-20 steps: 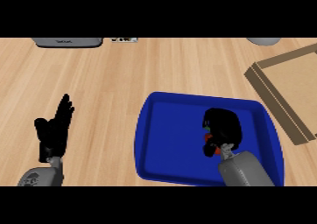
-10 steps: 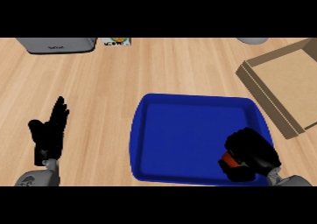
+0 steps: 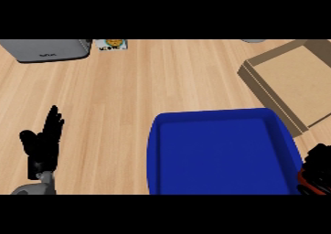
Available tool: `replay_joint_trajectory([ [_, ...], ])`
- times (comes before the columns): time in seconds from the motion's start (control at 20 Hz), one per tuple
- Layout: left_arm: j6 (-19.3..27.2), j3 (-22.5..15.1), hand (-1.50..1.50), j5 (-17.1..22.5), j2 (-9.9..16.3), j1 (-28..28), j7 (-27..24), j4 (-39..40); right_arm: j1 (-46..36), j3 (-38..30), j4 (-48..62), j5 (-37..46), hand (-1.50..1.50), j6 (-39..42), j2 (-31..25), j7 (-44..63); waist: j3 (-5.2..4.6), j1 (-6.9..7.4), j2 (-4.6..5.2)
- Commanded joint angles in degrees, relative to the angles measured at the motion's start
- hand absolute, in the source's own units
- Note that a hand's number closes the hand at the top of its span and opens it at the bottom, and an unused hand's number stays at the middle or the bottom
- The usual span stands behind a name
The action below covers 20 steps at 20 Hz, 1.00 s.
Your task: Pick the bell pepper from the tray and place it in the cardboard box
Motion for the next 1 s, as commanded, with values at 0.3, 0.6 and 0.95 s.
replay_joint_trajectory([
  [0.3,0.0,0.2,0.00,0.0,0.3,1.0,-0.1,-1.4,6.8,-28.4,10.9,-30.8,1.50,8.7,-16.1,-28.9,-0.13,0.03,0.27],
  [0.6,-1.4,-1.6,0.00,-0.6,0.1,-2.2,0.9,-0.5,6.1,-36.8,23.1,-37.9,1.50,12.8,-22.1,-32.8,-0.12,4.10,1.18],
  [0.95,-4.4,-2.1,0.00,0.3,0.3,-3.9,-0.3,1.0,-1.8,-32.4,33.4,-41.8,1.50,15.6,-24.6,-29.2,-0.04,8.23,2.08],
])
